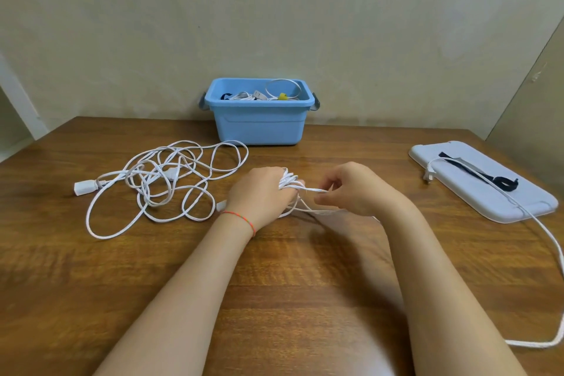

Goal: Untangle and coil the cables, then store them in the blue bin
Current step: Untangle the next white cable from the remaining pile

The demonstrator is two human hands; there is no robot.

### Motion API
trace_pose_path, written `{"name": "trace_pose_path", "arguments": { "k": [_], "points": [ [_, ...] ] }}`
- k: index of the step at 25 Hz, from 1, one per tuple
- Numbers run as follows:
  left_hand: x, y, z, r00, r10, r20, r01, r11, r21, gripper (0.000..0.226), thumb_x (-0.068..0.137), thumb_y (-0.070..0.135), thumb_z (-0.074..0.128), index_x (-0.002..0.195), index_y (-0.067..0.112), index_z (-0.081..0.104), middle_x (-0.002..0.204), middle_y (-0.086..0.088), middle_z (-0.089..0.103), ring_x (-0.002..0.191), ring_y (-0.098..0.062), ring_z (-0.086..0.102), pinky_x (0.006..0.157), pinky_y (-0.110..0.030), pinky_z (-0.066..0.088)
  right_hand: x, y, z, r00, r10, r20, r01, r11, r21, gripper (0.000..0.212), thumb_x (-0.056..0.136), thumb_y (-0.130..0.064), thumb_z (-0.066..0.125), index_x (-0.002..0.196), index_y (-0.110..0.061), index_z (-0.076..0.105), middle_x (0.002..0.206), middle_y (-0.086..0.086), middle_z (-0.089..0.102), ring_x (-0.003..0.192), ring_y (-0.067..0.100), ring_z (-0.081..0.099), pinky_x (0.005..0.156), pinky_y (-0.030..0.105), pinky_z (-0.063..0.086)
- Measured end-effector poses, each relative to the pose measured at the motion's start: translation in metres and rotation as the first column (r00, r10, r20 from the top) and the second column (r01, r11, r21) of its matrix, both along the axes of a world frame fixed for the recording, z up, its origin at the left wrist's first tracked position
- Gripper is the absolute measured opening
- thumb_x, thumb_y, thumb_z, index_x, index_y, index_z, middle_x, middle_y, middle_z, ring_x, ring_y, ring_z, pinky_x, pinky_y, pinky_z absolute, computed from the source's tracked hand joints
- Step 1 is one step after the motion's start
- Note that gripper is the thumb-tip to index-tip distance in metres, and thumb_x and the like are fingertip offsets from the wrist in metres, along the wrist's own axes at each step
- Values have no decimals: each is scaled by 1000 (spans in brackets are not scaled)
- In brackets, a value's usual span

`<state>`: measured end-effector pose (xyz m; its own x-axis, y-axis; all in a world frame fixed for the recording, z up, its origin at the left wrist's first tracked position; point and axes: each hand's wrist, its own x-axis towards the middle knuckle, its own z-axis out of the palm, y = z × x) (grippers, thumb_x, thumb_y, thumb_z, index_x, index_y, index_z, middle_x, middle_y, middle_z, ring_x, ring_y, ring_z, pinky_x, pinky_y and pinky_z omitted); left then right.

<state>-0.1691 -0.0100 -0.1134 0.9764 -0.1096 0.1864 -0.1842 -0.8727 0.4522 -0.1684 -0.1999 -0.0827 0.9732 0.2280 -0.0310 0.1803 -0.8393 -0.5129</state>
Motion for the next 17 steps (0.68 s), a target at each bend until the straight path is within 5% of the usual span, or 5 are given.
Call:
{"name": "trace_pose_path", "arguments": {
  "k": [2,4,7,13,17],
  "points": [
    [0,0,4,999,-17,-27,8,955,-296,33,96,43,54,81,16,65,69,4,58,66,-19,54,59,-31,40,0,1,-2,997,47,-61,-33,975,218,18,90,-26,72,78,-13,69,62,-2,65,54,12,55,55,22,45],
    [0,2,9,985,-91,-149,-60,621,-781,25,99,29,55,79,13,60,54,3,42,46,-15,37,46,-25,28,-1,4,-4,969,216,-117,-102,786,610,18,95,-16,65,82,-6,68,69,8,68,62,17,62,65,26,52],
    [2,9,14,936,-274,-219,-168,196,-966,34,101,21,53,69,16,42,45,4,25,33,-7,22,37,-18,18,-1,9,-10,938,333,-92,-175,688,704,22,100,-17,56,85,-8,70,73,11,69,71,19,65,76,27,52],
    [-5,20,19,778,-478,-407,-113,531,-840,41,101,29,53,65,20,38,50,4,22,37,-6,18,39,-20,11,17,-5,-16,873,-157,461,149,987,53,34,93,-53,56,69,-29,56,62,-9,50,73,13,46,77,36,27],
    [0,26,19,770,-477,-424,-230,412,-882,46,101,41,49,61,23,34,48,7,21,35,-5,17,38,-19,12,26,-10,-26,889,-125,440,179,980,-84,26,101,-35,51,78,-25,57,79,-4,55,83,21,53,77,36,34]
  ]
}}
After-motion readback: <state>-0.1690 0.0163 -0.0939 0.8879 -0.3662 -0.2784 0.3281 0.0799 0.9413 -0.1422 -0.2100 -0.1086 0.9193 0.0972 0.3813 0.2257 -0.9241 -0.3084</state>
